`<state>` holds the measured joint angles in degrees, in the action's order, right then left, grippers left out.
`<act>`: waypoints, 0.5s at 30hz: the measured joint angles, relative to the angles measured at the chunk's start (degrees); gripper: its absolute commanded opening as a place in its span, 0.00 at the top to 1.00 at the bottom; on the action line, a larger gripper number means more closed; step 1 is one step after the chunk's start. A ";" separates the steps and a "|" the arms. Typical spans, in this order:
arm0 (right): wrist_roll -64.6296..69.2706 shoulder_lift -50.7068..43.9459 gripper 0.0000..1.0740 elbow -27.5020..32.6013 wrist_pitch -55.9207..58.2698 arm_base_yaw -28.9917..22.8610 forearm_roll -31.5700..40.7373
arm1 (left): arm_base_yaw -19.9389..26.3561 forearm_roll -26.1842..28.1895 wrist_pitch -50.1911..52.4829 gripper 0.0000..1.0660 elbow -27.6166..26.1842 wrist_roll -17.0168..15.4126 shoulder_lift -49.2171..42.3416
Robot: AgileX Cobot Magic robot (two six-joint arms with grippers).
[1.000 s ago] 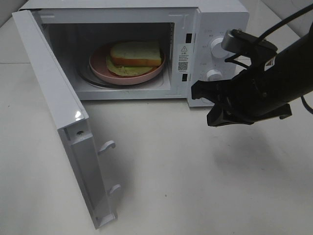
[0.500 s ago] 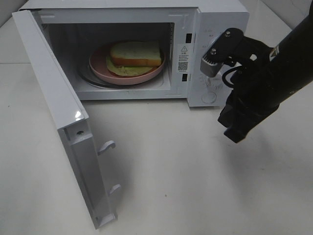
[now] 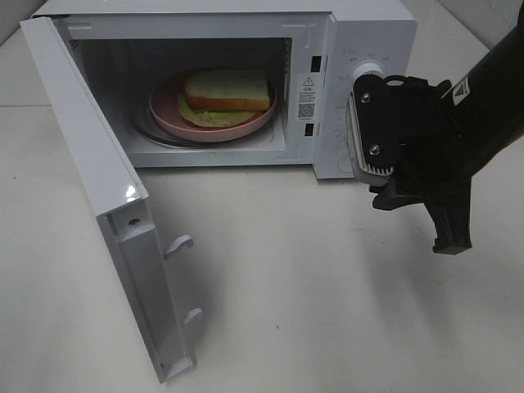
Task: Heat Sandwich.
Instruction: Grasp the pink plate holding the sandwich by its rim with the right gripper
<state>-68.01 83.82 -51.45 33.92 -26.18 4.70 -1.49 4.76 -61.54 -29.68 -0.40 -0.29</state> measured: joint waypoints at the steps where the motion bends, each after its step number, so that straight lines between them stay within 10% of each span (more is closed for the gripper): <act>1: -0.92 0.00 0.67 0.00 -0.06 0.00 -0.63 | 0.00 0.00 0.00 0.07 0.00 0.00 0.00; 11: -0.92 0.00 0.14 0.00 -0.06 0.00 -4.70 | 0.00 0.00 0.00 0.07 0.00 0.00 0.00; 15: -0.92 0.00 0.11 0.00 -0.06 0.00 -4.70 | 0.00 0.00 0.00 0.07 0.00 0.00 0.00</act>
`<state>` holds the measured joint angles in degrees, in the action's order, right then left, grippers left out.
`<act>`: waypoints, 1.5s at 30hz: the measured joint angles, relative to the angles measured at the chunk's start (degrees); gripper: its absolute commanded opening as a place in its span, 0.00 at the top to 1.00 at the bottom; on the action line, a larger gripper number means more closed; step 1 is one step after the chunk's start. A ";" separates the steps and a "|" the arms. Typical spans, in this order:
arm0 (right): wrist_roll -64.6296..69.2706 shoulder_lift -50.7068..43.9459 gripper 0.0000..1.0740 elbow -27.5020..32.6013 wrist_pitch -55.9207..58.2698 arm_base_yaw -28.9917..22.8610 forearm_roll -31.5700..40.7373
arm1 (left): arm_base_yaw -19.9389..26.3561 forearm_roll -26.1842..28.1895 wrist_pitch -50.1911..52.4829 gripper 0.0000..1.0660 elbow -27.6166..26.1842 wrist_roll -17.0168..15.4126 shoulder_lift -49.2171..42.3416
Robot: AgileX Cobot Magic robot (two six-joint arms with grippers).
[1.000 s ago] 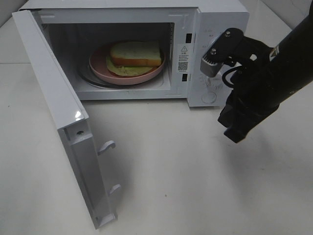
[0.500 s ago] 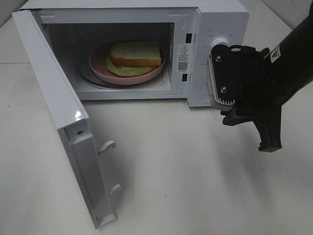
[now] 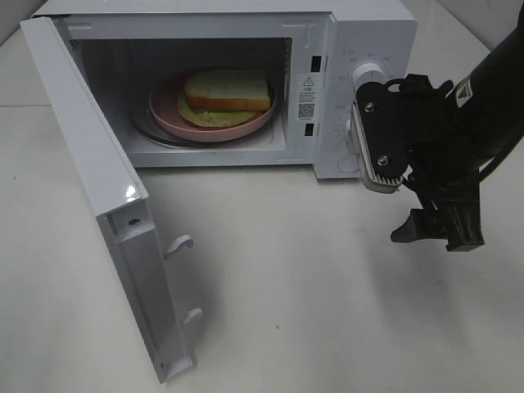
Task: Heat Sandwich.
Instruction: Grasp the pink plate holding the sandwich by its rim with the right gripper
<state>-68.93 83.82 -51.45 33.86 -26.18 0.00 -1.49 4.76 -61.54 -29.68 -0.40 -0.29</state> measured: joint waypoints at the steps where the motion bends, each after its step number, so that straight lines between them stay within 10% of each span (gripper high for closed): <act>1: 0.00 0.00 0.12 0.00 0.00 0.00 -0.40 | 0.00 0.00 0.00 0.07 0.00 0.00 0.00; 45: 4.76 22.46 0.21 -26.93 -2.52 -9.63 -10.77 | 0.00 0.00 0.00 0.07 0.00 0.00 0.00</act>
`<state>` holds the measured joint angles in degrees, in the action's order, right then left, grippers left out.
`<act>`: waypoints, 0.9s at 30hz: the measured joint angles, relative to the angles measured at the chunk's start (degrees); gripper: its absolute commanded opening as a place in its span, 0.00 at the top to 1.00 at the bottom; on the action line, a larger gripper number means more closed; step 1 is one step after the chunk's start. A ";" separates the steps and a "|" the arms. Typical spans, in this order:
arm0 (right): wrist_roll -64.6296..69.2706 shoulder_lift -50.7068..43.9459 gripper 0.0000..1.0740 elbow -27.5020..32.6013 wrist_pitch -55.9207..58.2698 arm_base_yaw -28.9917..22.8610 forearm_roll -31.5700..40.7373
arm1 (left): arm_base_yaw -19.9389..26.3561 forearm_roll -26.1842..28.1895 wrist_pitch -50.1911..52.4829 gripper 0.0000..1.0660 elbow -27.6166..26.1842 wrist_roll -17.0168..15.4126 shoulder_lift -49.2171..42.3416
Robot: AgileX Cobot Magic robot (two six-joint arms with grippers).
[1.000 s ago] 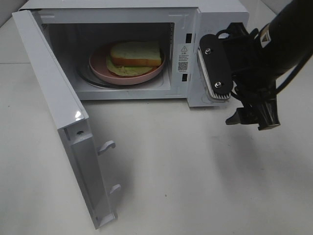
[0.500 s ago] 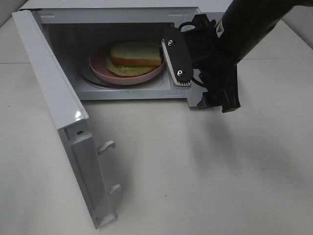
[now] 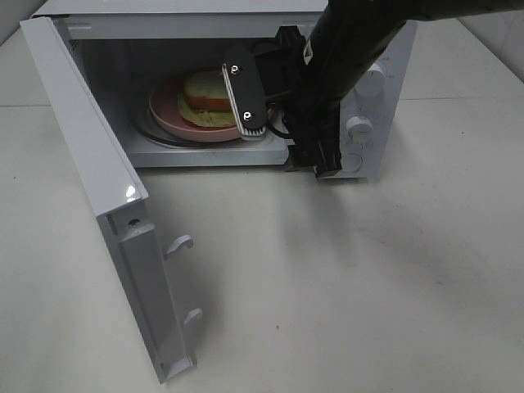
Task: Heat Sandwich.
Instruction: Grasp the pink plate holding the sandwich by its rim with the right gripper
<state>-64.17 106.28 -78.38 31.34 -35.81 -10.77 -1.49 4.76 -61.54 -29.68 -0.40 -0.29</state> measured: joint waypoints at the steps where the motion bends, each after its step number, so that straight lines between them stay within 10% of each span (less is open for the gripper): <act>1: 0.00 0.00 0.21 0.00 0.00 0.00 0.00 | 0.00 0.00 0.00 0.07 0.00 0.00 0.00; 27: 2.58 15.81 0.25 -15.87 -4.24 -0.97 0.52 | 0.00 0.00 0.00 0.07 0.00 0.00 0.00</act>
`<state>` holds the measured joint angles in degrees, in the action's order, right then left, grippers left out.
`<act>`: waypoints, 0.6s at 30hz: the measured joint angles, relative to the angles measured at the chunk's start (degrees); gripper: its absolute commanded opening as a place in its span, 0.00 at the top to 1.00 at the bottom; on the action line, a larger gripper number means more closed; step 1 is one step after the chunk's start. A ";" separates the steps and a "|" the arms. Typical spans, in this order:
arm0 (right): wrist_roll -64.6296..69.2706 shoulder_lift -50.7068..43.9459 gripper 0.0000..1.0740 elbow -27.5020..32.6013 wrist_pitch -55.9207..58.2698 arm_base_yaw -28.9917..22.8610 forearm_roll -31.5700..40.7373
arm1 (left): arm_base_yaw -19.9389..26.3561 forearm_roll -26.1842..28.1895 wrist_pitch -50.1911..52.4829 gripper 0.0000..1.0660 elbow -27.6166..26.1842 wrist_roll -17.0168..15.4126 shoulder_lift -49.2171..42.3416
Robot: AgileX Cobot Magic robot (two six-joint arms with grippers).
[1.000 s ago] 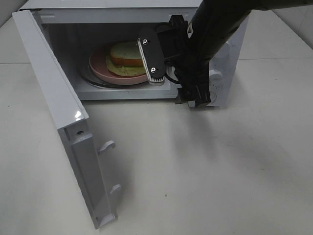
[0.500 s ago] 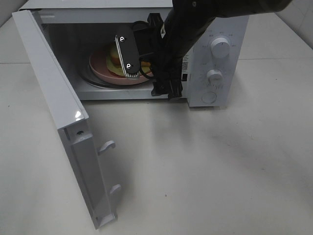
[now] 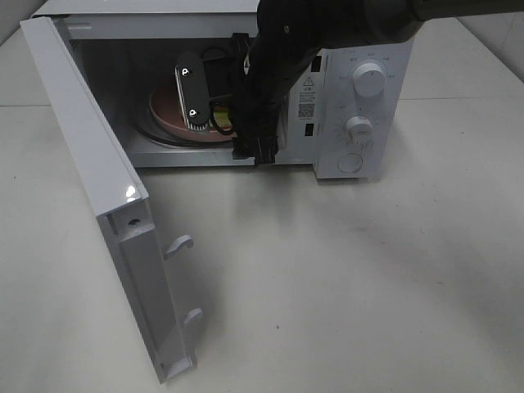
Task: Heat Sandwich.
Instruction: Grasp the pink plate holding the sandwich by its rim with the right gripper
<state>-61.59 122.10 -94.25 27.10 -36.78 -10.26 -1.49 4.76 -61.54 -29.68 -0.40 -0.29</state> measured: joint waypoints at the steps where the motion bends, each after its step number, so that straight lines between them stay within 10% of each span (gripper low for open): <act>1: 0.17 0.57 0.25 -0.57 0.00 0.00 0.00 | 0.00 0.00 0.00 0.07 0.00 0.00 0.00; 18: 2.12 9.68 0.28 -9.80 1.72 0.00 0.00 | 0.00 0.00 0.00 0.07 0.00 0.00 0.00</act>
<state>-59.47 131.78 -104.05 28.82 -36.78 -10.26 -1.49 4.76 -61.54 -29.68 -0.40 -0.29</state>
